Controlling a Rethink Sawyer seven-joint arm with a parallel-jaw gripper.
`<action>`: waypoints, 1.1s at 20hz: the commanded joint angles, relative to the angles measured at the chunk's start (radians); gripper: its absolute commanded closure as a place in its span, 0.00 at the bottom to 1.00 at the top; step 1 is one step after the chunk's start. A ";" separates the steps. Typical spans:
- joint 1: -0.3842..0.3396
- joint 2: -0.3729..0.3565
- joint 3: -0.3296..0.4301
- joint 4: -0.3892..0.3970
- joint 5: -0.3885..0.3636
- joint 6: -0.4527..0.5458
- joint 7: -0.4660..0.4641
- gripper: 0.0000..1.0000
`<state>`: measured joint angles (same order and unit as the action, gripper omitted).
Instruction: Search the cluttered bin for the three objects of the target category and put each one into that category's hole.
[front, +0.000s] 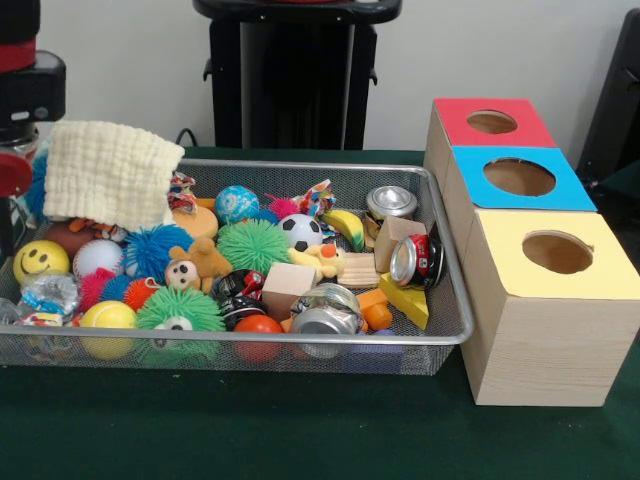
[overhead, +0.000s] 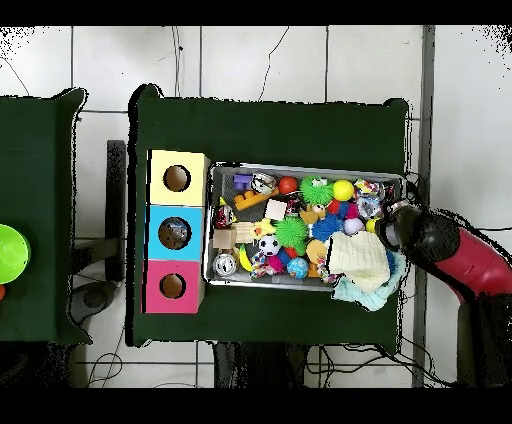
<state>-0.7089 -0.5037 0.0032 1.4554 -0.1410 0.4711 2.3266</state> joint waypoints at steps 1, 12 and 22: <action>-0.036 -0.058 0.113 0.106 0.005 -0.023 -0.025 0.00; -0.104 -0.075 0.323 0.051 -0.184 0.094 -0.440 0.00; -0.141 -0.064 0.426 0.056 -0.239 0.159 -0.471 0.00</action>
<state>-0.8561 -0.5845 0.2857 1.4726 -0.3239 0.4936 2.1417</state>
